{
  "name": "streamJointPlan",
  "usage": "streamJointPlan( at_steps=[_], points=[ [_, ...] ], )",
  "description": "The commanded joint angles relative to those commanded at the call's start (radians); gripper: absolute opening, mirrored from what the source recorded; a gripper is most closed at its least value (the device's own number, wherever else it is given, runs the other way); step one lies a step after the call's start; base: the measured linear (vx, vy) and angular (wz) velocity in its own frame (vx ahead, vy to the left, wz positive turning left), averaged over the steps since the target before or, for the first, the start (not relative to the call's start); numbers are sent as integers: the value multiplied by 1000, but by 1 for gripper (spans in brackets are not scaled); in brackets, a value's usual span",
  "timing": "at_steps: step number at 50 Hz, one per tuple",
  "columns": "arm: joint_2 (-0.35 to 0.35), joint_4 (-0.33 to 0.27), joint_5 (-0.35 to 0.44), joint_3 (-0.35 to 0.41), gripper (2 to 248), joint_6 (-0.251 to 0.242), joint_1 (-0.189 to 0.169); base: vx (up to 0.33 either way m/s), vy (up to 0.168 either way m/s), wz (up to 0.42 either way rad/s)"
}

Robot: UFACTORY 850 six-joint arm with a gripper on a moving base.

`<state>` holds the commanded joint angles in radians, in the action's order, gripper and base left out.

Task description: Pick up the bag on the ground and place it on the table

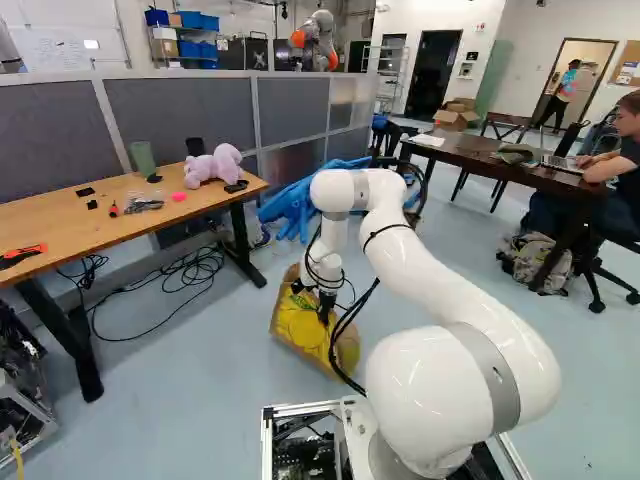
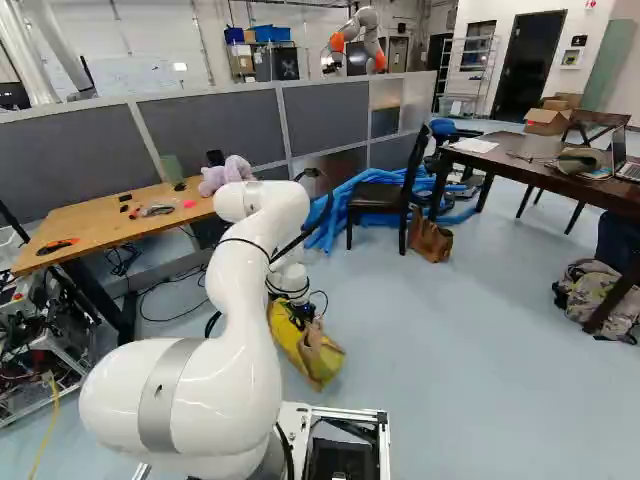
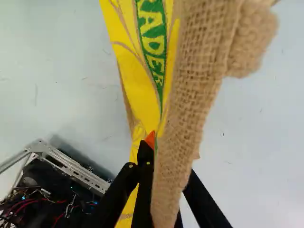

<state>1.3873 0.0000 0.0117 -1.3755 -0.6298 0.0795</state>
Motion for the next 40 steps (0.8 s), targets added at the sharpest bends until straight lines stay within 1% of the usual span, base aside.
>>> streamJointPlan(
  at_steps=[40],
  points=[
    [-153,0,0,131,26,420,0,0,0,0]
  ],
)
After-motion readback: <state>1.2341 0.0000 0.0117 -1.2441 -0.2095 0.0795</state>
